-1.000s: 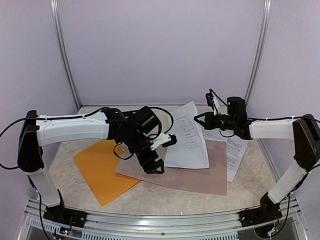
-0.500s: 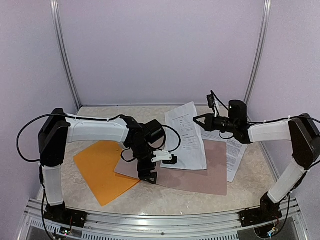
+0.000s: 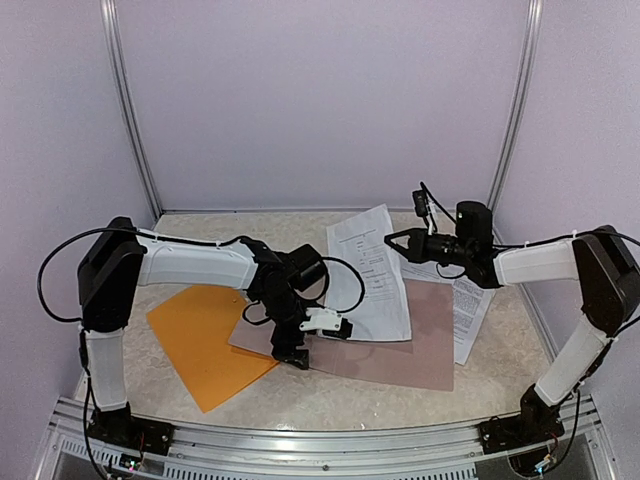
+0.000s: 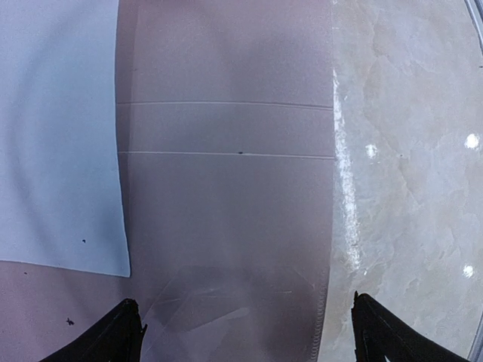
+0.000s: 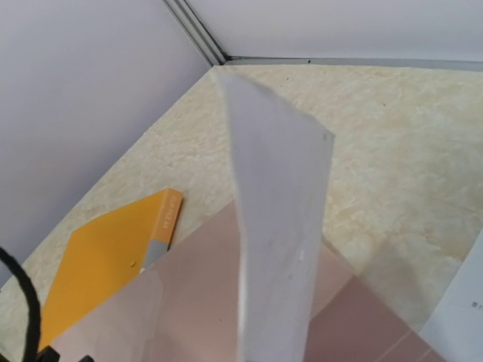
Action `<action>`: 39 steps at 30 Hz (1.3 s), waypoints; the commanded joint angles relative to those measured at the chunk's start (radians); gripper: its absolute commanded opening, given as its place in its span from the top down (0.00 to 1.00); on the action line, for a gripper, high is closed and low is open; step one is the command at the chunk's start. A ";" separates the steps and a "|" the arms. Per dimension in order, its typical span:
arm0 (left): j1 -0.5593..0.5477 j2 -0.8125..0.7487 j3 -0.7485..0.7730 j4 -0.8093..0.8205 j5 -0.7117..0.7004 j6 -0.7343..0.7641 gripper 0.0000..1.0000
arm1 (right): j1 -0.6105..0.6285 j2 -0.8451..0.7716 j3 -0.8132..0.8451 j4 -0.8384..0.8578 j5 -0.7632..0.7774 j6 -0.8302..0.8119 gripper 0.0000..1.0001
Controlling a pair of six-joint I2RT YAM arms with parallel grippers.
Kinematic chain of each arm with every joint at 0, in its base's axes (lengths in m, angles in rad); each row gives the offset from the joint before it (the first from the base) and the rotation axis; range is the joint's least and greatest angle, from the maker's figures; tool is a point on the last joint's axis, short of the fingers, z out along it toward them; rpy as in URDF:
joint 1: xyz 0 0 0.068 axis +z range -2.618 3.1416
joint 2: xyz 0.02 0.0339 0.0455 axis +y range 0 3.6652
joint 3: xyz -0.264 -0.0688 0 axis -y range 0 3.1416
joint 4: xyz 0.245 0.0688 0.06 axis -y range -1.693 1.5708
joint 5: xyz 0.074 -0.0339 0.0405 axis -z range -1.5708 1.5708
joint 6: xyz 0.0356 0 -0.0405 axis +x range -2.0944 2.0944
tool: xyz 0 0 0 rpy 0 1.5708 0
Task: Put the files into the folder
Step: Insert the folder to form pockets on the folder.
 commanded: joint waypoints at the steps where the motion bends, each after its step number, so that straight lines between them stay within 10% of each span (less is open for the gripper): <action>1: 0.007 0.018 -0.029 0.034 0.012 0.075 0.08 | -0.009 0.007 -0.006 -0.005 -0.007 0.001 1.00; 18: 0.005 0.054 -0.027 0.039 0.001 0.138 0.18 | -0.007 -0.012 -0.031 -0.014 0.002 -0.006 1.00; 39: -0.001 -0.011 -0.067 0.081 -0.003 0.092 0.55 | -0.002 0.002 -0.026 -0.038 0.013 -0.014 1.00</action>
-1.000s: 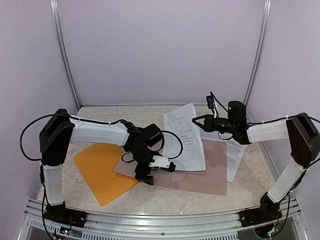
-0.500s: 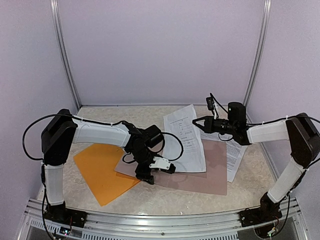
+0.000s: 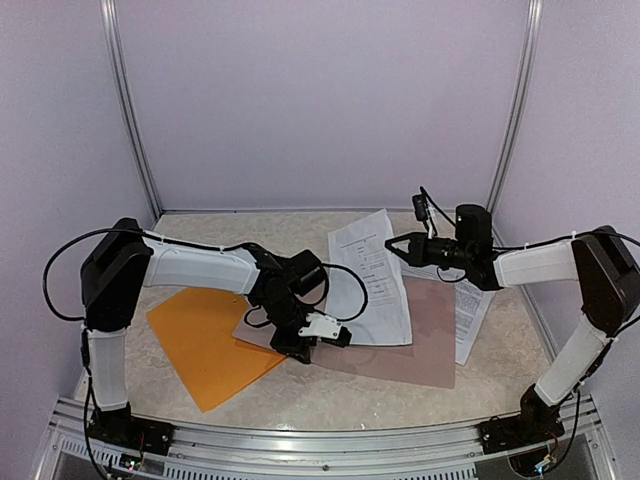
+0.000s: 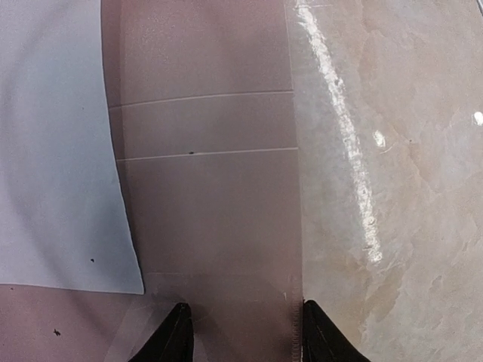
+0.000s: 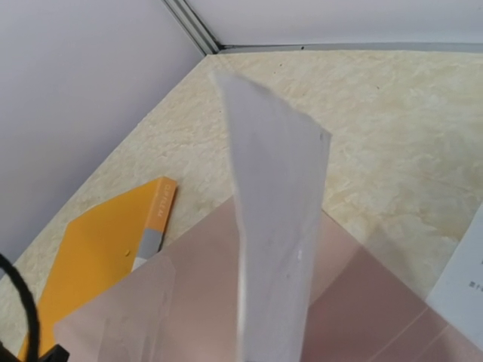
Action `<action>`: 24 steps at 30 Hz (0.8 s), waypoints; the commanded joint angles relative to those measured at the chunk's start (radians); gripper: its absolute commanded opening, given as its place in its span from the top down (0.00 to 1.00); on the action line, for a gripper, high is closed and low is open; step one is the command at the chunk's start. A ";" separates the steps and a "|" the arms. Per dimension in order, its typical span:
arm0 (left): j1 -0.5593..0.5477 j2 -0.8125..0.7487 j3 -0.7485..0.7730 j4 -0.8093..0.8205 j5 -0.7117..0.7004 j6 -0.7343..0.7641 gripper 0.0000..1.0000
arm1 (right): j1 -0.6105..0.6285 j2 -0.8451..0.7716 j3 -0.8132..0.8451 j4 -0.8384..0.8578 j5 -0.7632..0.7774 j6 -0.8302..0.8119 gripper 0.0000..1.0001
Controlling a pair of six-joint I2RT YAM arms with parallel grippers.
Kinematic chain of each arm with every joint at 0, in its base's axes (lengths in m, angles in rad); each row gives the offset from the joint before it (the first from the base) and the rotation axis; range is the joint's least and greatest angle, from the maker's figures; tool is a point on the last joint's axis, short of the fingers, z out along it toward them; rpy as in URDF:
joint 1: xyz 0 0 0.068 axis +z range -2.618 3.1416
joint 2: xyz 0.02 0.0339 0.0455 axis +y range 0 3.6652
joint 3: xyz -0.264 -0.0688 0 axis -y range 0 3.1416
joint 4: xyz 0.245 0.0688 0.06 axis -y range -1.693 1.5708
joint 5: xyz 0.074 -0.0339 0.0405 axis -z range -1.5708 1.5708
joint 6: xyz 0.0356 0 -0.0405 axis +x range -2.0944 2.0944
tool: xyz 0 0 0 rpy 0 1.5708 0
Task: Put the files into the folder
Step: Insert the folder to form pockets on the folder.
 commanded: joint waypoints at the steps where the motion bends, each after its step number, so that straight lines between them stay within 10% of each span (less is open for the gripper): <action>1: -0.005 -0.043 -0.048 0.045 -0.019 -0.033 0.55 | 0.002 -0.004 -0.008 -0.040 0.011 -0.022 1.00; 24: 0.027 -0.096 -0.045 0.090 -0.041 -0.150 0.25 | 0.020 -0.081 0.080 -0.186 0.052 -0.205 1.00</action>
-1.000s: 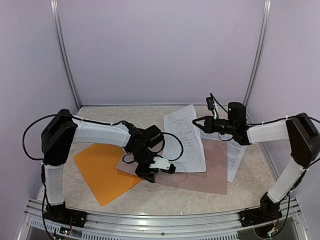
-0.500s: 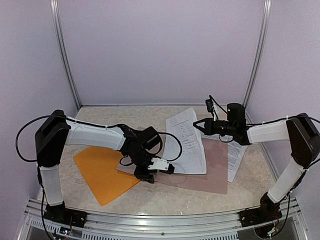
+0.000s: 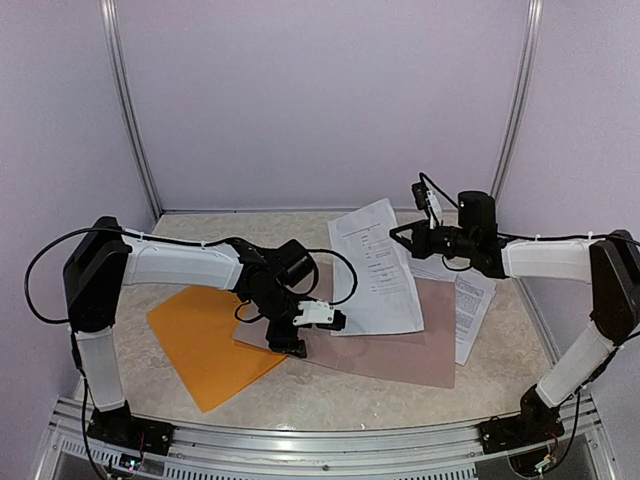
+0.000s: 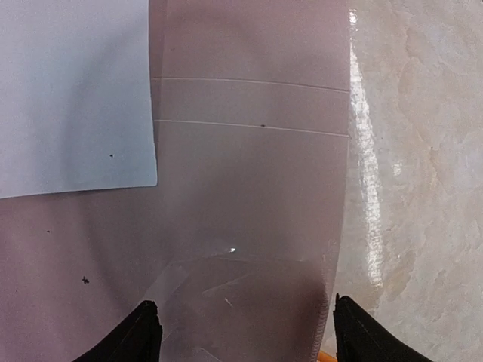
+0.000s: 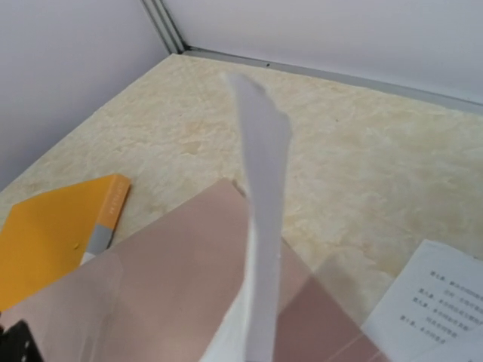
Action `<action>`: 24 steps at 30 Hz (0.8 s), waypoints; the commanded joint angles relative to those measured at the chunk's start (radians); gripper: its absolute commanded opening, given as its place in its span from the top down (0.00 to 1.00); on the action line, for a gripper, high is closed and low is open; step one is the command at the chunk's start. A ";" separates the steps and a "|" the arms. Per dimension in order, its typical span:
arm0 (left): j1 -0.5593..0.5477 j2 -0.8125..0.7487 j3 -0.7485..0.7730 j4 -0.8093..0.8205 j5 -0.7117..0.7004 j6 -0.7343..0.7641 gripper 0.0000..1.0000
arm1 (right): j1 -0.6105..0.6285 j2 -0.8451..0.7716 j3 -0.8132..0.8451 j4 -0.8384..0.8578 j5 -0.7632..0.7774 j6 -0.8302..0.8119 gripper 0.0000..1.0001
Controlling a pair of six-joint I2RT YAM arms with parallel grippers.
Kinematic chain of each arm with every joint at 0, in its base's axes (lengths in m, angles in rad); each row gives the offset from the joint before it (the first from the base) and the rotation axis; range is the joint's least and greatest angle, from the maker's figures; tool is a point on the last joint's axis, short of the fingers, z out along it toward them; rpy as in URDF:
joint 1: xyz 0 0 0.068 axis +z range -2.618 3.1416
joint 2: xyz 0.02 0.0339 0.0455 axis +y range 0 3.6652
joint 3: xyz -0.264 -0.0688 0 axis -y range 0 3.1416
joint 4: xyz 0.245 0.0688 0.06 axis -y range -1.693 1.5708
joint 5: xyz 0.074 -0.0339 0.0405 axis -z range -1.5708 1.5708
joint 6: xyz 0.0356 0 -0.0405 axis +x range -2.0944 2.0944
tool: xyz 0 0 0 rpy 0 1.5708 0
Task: Put the files into the folder
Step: Insert the folder to form pockets on the folder.
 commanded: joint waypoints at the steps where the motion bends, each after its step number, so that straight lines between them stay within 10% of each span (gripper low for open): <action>1: 0.007 0.008 0.043 0.008 -0.005 -0.039 0.25 | 0.011 -0.009 -0.011 0.027 -0.046 0.022 1.00; 8: 0.001 0.028 0.102 -0.001 0.023 -0.051 0.22 | 0.015 -0.022 -0.033 0.007 0.058 0.031 1.00; 24: -0.113 0.186 0.369 -0.303 -0.475 -1.201 0.01 | 0.015 -0.004 -0.106 0.074 0.107 0.110 1.00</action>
